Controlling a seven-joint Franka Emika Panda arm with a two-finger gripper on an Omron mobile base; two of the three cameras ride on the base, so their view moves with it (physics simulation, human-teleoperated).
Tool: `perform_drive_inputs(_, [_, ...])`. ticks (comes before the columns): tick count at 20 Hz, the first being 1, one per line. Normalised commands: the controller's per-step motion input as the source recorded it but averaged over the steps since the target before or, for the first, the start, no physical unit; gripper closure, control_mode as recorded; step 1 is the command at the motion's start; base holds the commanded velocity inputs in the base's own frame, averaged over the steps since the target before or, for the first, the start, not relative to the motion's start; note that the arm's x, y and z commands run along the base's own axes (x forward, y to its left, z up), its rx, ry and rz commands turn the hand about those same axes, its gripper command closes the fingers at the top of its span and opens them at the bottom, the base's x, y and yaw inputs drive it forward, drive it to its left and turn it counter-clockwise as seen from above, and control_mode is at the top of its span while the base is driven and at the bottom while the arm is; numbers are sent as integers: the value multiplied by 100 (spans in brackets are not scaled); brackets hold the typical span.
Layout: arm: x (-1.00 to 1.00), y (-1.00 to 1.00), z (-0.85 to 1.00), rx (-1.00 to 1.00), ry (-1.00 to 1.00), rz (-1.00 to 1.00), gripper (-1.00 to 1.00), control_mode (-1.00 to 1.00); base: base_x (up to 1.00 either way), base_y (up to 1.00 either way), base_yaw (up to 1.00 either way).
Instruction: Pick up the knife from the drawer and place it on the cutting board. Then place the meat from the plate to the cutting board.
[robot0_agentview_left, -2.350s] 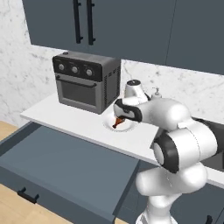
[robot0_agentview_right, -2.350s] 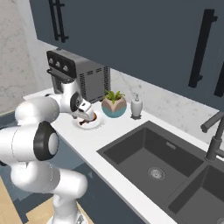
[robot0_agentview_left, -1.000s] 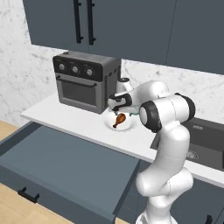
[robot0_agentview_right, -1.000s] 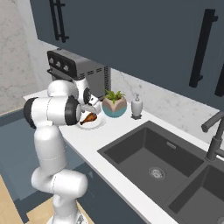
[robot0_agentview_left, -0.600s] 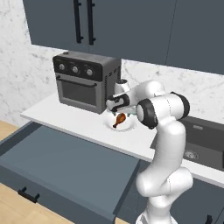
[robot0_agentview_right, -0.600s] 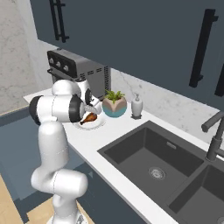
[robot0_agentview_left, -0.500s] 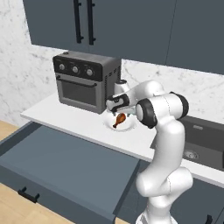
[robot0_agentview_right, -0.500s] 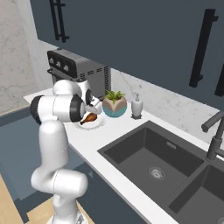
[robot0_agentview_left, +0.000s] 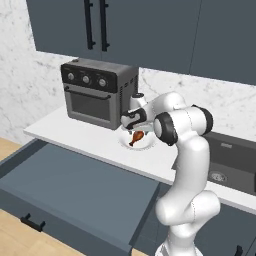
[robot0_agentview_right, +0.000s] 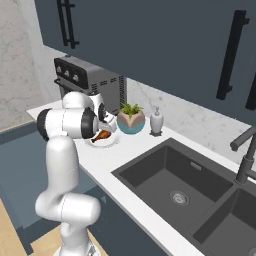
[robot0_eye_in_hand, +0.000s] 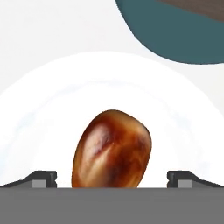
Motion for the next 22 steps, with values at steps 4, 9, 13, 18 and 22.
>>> perform_drive_inputs(4, [0, 0, -18, 0, 0, 0, -100, -100, 0, 0, 0])
perform_drive_inputs(9, [-1, 0, -21, 0, 2, 0, 100, -100, 0, 0, 0])
perform_drive_inputs(13, [-7, 0, -8, 0, 2, 0, 100, -100, 0, 0, 0])
perform_drive_inputs(18, [-50, -9, 19, 0, 0, 0, 100, -100, 0, 0, 0])
perform_drive_inputs(22, [-86, -13, 49, 0, 0, 4, 100, -100, 0, 0, 0])
